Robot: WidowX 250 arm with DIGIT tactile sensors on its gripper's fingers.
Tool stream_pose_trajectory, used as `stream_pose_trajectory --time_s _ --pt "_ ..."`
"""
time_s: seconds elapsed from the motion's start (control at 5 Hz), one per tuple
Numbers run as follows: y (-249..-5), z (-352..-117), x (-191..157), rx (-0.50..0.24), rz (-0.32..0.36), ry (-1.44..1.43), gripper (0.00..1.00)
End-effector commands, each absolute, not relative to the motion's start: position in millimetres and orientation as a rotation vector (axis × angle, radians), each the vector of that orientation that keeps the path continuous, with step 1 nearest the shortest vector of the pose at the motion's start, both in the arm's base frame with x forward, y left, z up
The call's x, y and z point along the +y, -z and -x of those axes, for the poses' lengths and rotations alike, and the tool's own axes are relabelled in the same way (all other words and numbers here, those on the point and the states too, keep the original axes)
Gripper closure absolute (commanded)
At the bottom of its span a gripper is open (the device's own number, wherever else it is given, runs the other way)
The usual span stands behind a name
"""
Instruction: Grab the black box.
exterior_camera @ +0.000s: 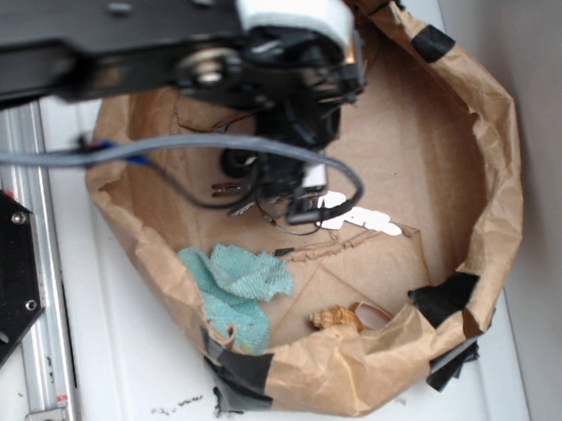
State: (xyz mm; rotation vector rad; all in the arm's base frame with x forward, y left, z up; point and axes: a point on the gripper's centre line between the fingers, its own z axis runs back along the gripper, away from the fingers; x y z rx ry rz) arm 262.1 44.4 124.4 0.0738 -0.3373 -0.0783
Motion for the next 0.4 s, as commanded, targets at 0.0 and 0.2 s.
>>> stream_pose_trajectory --time_s 0.0,0.2 --pt "-152.0 -284.6 4.5 -0.173 0.042 0.146 1.00" --pt "-145.8 -286.0 -2.9 -0.113 0.017 0.213 1.00"
